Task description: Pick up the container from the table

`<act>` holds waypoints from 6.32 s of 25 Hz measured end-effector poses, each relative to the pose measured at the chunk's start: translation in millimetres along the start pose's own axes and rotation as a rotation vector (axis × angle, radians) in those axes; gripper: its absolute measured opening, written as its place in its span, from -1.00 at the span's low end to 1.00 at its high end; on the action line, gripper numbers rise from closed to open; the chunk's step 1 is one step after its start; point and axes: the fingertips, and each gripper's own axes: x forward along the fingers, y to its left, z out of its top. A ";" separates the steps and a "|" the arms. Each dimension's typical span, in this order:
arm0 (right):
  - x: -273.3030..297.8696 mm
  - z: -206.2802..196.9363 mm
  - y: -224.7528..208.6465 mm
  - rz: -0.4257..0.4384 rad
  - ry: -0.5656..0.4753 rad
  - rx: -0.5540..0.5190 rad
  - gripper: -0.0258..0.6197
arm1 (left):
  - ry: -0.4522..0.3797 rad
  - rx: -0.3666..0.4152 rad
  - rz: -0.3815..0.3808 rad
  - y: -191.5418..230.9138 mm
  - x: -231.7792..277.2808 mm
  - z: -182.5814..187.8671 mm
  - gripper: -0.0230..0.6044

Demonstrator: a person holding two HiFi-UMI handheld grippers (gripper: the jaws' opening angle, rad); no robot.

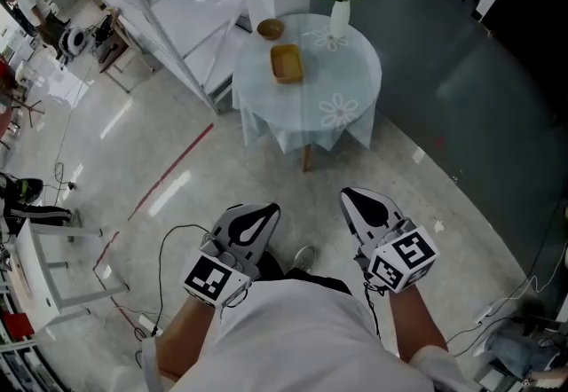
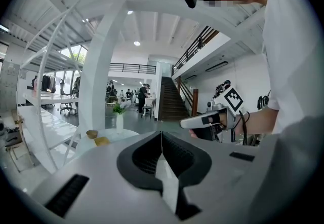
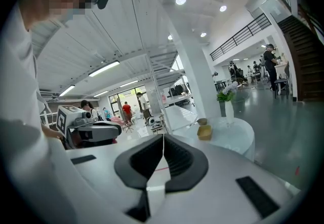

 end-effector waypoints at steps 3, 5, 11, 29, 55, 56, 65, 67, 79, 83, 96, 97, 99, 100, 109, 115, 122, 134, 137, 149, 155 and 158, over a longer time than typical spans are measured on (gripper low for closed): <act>-0.2 0.2 -4.9 -0.004 0.003 0.003 -0.85 | 0.006 0.004 0.001 -0.3 2.3 0.5 -0.86; 1.8 1.9 -6.8 -0.004 0.003 -0.001 -0.85 | 0.013 0.003 0.004 2.4 3.1 -1.4 -0.86; 13.5 9.6 -14.3 -0.008 0.000 -0.013 -0.85 | -0.007 0.012 0.005 15.9 11.0 3.2 -0.86; 125.9 31.3 -63.3 -0.035 0.049 0.019 -0.85 | 0.016 -0.034 -0.014 139.5 64.7 0.3 -0.86; 310.4 89.0 -123.5 -0.086 0.122 0.044 -0.85 | 0.067 -0.142 -0.035 353.2 134.1 5.4 -0.86; 316.1 90.7 -124.9 -0.088 0.124 0.043 -0.85 | 0.068 -0.142 -0.039 359.6 135.5 5.4 -0.86; 352.6 96.9 -134.8 -0.118 0.138 0.054 -0.85 | 0.079 -0.141 -0.049 404.9 145.1 0.0 -0.86; 357.8 97.2 -135.6 -0.118 0.142 0.053 -0.85 | 0.083 -0.143 -0.049 410.3 146.7 -2.7 -0.86; 373.5 95.5 -148.1 -0.108 0.160 0.059 -0.85 | 0.126 -0.150 -0.034 426.0 160.2 -19.2 -0.86; 377.1 91.8 -162.9 -0.089 0.172 0.068 -0.85 | 0.151 -0.160 -0.011 428.8 174.4 -30.1 -0.86; 402.1 82.2 -229.6 0.019 0.252 0.091 -0.85 | 0.217 -0.236 0.117 438.9 242.0 -61.4 -0.86; 403.9 81.4 -234.7 0.028 0.258 0.094 -0.85 | 0.222 -0.242 0.127 440.9 247.0 -64.0 -0.86; 407.5 79.7 -244.4 0.043 0.271 0.099 -0.85 | 0.233 -0.255 0.144 445.5 256.8 -69.6 -0.86; 409.4 78.9 -249.1 0.049 0.276 0.101 -0.85 | 0.239 -0.261 0.152 447.8 261.7 -72.6 -0.86; 424.5 65.5 -287.6 0.083 0.323 0.128 -0.85 | 0.258 -0.293 0.210 466.8 299.0 -95.6 -0.86; 430.1 50.0 -308.5 0.084 0.364 0.143 -0.85 | 0.290 -0.343 0.231 477.4 319.4 -121.0 -0.86; 435.0 34.6 -328.5 0.083 0.398 0.161 -0.85 | 0.327 -0.388 0.247 484.3 339.7 -150.6 -0.85; 433.1 13.8 -349.8 0.081 0.449 0.185 -0.85 | 0.392 -0.463 0.230 482.1 363.6 -190.7 -0.62; 430.3 8.4 -356.1 0.073 0.458 0.195 -0.85 | 0.419 -0.471 0.234 481.9 369.9 -201.4 -0.59; 421.2 -10.4 -376.3 0.049 0.486 0.221 -0.85 | 0.503 -0.512 0.264 488.4 383.9 -232.7 -0.55; 417.1 -14.6 -380.0 0.040 0.486 0.237 -0.85 | 0.540 -0.516 0.258 483.7 389.1 -237.7 -0.64; 415.8 -15.3 -380.6 0.037 0.484 0.242 -0.85 | 0.547 -0.551 0.292 485.7 386.3 -241.1 -0.68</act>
